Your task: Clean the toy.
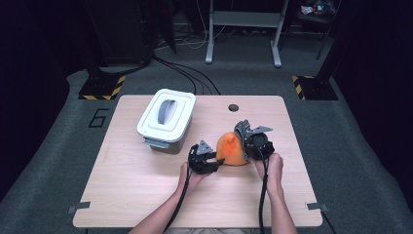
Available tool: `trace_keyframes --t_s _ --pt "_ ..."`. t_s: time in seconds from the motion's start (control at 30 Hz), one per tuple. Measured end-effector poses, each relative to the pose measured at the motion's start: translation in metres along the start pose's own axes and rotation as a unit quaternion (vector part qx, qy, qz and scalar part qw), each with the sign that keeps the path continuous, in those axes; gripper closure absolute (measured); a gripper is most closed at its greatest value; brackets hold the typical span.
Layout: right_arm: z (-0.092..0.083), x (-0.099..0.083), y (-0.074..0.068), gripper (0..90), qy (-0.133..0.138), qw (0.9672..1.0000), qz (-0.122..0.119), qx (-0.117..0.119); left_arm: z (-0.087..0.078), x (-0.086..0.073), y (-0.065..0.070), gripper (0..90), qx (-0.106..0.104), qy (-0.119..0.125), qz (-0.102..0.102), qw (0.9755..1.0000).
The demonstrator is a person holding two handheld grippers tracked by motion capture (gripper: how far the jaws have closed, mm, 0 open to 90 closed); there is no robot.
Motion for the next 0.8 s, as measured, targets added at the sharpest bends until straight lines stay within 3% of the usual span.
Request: trace_keyframes --t_s 0.07,0.17,0.53,0.8 --pt "-0.001 0.0 0.0 74.8 -0.001 1.0 0.004 0.001 0.0 0.001 0.001 71.4 0.003 0.001 0.006 1.0" --pt "-0.005 0.001 0.002 74.9 0.009 0.9999 0.006 -0.006 -0.002 0.005 0.002 76.7 0.003 0.003 0.016 0.9999" --pt "-0.023 0.001 0.021 74.8 0.04 0.9985 0.03 -0.023 -0.013 0.035 0.0 81.1 0.009 0.014 0.068 0.9975" --pt "-0.057 0.017 0.012 74.7 0.088 0.9957 0.025 -0.01 -0.029 0.058 -0.004 81.6 0.025 0.001 0.104 0.9943"
Point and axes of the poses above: each handheld gripper's, and its own axes: z roughly forward along the jaws, x roughly out of its top, y roughly to its right, the point moved 6 cm from there along z, roughly forward along the jaws
